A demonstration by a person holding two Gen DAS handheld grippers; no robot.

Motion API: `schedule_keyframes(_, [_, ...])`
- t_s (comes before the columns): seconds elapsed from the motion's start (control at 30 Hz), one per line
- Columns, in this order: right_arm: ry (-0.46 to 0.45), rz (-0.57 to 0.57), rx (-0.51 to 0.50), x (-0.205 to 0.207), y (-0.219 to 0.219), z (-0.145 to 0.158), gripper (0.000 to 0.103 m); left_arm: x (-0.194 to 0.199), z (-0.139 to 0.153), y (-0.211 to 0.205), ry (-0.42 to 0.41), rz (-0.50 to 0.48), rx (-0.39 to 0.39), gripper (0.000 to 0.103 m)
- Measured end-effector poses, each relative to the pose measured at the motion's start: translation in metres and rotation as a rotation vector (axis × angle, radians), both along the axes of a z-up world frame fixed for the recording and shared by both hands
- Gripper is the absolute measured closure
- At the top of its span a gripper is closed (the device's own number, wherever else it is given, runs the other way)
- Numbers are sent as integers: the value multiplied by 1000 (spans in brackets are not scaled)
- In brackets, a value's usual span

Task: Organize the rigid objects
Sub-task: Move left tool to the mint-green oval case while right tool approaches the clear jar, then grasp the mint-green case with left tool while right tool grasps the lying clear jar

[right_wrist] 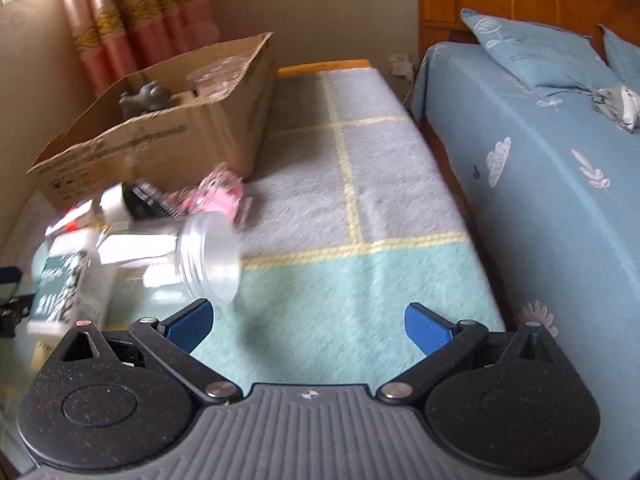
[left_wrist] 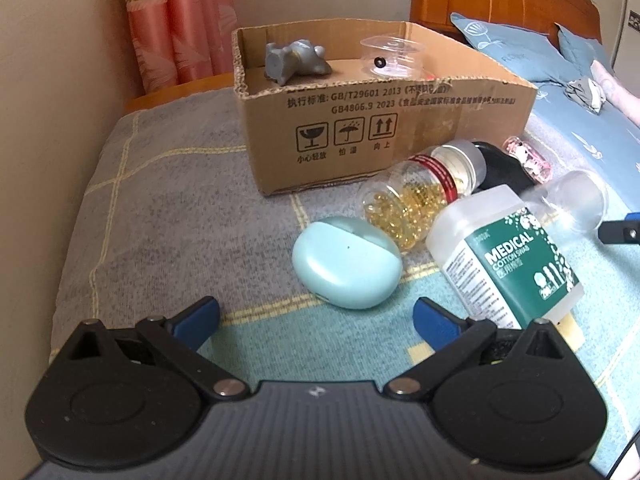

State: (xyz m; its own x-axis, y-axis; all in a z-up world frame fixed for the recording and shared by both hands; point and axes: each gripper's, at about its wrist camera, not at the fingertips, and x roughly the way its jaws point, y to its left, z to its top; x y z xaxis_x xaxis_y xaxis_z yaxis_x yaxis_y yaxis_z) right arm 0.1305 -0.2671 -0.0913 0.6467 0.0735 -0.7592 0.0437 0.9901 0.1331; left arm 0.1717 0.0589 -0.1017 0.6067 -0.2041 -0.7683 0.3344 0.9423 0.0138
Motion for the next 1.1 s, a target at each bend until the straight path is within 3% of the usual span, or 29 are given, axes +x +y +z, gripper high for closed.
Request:
schedule_keyframes(0.3, [1,55,-72,-1,8,-3,0,12,-1,-6,-18,-74,-33,6])
schedule_keyframes(0.5, [-2,65,-86,0,10,-4,0,18,3,-15,-49,-185,-43,32])
schedule_keyframes(0.6, [-1,67,-93,2,11,-4,0,21,4,-16,-48,-206,-46,38])
schedule_keyframes(0.7, [0,68,-99,2,12,-5,0,20,5,-14,-46,-196,-48,43])
schedule_keyframes(1.1, [-11,140,22,-13,14,11,0,-9,9,4,-4,-41,-33,44])
